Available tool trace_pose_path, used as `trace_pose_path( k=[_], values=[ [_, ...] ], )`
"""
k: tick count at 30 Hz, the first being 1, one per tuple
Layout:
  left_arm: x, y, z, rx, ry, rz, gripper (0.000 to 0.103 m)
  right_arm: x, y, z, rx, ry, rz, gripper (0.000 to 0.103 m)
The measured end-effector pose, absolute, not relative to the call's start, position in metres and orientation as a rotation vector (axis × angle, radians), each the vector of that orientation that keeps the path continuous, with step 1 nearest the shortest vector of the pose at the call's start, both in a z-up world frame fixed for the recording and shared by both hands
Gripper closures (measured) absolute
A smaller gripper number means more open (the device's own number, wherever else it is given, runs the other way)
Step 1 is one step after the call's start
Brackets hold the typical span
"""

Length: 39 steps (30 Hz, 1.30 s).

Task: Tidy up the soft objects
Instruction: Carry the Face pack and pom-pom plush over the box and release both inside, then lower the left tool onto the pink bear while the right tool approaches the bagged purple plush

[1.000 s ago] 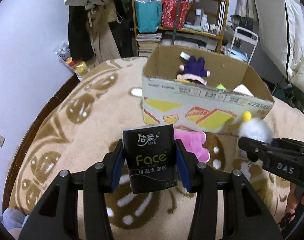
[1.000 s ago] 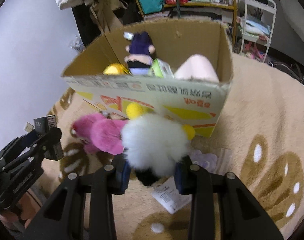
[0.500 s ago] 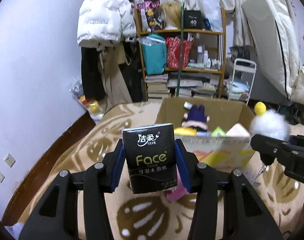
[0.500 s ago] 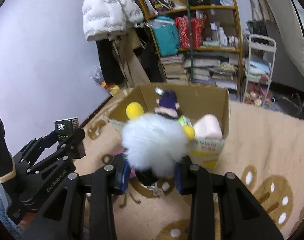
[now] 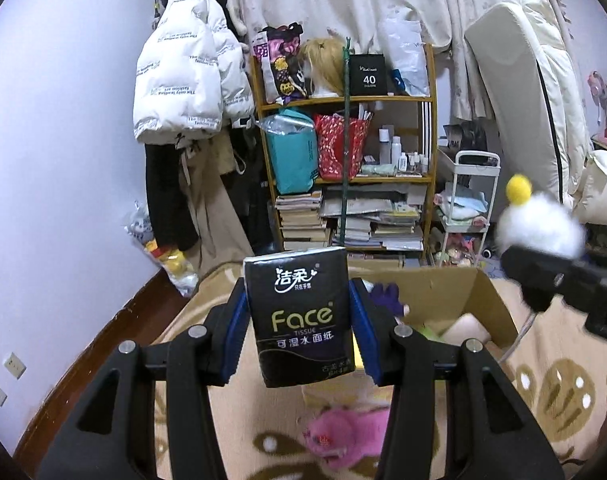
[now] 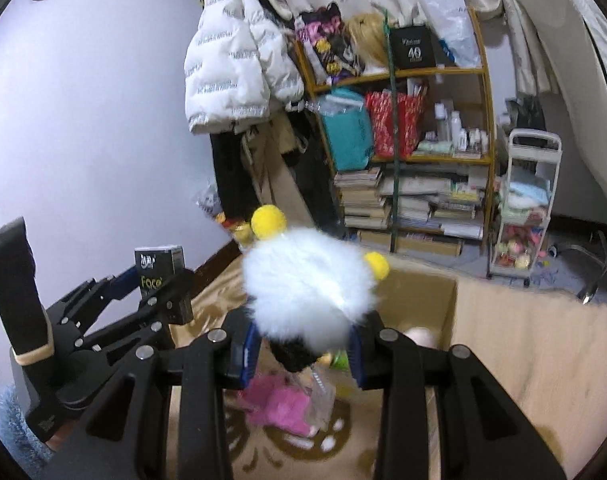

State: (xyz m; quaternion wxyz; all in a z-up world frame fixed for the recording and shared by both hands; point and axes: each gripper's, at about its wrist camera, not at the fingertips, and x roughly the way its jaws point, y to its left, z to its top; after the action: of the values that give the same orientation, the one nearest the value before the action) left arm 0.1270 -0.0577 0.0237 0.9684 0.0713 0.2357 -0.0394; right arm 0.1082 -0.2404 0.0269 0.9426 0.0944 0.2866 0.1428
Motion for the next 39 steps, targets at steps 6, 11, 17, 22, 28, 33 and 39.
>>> trace_pose_path(
  k=[6, 11, 17, 22, 28, 33, 39],
  values=[
    [0.159, -0.069, 0.019, 0.136, 0.481, -0.101, 0.057, 0.131, -0.25, 0.027, 0.162, 0.575, 0.278, 0.065],
    [0.175, -0.08, -0.008, 0.099, 0.533, -0.13, 0.057, 0.148, -0.255, -0.008, 0.168, 0.658, 0.255, 0.065],
    [0.181, -0.105, -0.034, 0.222, 0.546, -0.183, 0.056, 0.159, -0.26, -0.046, 0.199, 0.739, 0.25, 0.065],
    [0.183, -0.11, -0.049, 0.213, 0.597, -0.209, 0.055, 0.162, -0.264, -0.066, 0.236, 0.78, 0.237, 0.063],
    [0.186, -0.109, -0.057, 0.214, 0.637, -0.204, 0.048, 0.162, -0.277, -0.079, 0.286, 0.809, 0.198, 0.062],
    [0.184, -0.104, -0.054, 0.226, 0.646, -0.163, 0.036, 0.158, -0.285, -0.077, 0.312, 0.792, 0.181, 0.041],
    [0.172, -0.096, -0.049, 0.211, 0.648, -0.158, 0.023, 0.149, -0.287, -0.069, 0.316, 0.779, 0.164, 0.024]
  ],
)
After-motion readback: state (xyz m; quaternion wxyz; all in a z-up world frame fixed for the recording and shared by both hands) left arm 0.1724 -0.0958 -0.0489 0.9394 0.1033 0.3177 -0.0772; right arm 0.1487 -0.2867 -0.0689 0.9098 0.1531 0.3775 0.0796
